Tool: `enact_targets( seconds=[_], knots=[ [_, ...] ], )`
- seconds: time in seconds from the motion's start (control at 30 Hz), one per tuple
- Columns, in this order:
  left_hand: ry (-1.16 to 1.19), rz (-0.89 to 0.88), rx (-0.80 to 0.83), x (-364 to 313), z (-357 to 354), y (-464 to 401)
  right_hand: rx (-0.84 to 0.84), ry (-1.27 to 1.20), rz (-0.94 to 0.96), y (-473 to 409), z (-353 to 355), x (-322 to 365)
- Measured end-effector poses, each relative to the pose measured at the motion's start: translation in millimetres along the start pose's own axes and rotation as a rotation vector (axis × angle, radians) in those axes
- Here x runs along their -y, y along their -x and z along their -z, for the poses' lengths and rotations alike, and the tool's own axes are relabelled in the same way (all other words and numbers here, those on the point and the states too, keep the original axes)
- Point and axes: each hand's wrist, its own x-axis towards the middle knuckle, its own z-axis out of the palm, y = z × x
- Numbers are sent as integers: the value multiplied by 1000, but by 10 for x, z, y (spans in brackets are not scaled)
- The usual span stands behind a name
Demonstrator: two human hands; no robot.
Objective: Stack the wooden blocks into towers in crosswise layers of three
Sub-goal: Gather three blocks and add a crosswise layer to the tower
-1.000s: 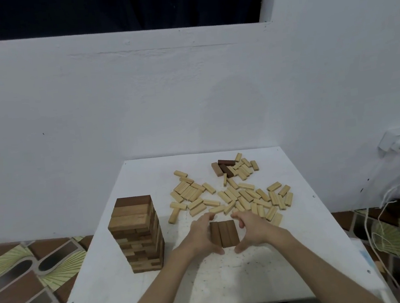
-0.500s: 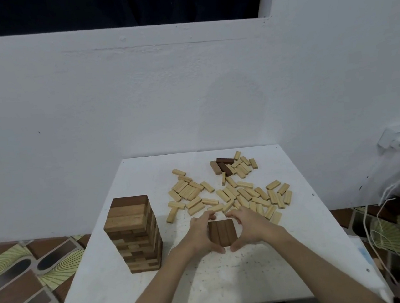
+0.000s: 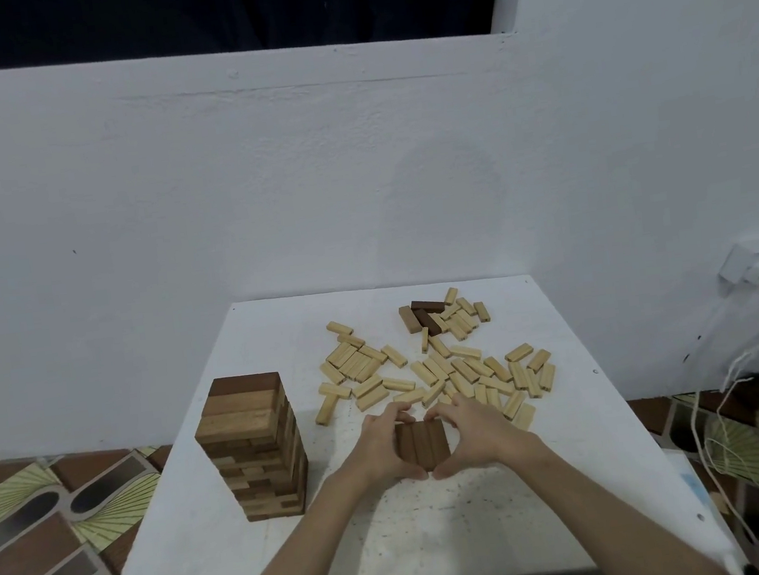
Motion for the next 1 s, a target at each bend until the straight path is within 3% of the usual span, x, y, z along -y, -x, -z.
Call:
enact_targets(
  seconds=[1.0],
  knots=[
    [-25, -12, -33, -120, 52, 28, -57, -70, 20, 39, 63, 35]
  ],
)
